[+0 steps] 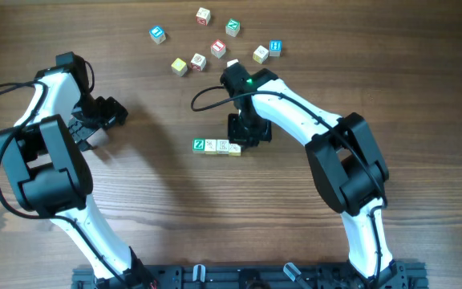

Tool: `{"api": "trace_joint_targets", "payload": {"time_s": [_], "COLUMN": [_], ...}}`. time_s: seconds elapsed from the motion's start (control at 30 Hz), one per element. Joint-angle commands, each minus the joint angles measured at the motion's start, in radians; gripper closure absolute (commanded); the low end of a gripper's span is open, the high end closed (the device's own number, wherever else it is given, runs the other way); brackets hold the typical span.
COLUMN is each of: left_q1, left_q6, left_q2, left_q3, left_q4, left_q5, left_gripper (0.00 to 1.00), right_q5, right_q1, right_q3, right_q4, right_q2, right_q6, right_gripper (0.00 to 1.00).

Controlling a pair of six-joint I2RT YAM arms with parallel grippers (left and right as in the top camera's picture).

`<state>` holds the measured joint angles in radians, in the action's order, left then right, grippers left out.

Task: Form a horizontal line
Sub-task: 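Lift the right gripper and move it to the scattered blocks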

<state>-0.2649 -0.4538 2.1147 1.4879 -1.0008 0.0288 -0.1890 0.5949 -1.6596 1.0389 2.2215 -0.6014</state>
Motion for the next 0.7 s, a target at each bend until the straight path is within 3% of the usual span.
{"api": "trace_joint_targets", "payload": {"time_s": [0.0,0.67], "left_q1": [-0.006,-0.006], "left_q6": [0.001,0.001], "left_q2": [0.021,0.021], "left_q3": [-0.012,-0.012], "left_q4": [0.003,0.003], "left_q5": [0.032,0.032], "left_gripper": [0.0,0.0], "right_q5": [0.023,0.426], "right_q1": [-0.001,-0.071], "right_q3": [-0.018,-0.016], "right_q4": [-0.006,0.023], "right_q2": [-0.011,-0.011], "right_q6": [-0.002,-0.003], "right_gripper": [0.96,0.95]}}
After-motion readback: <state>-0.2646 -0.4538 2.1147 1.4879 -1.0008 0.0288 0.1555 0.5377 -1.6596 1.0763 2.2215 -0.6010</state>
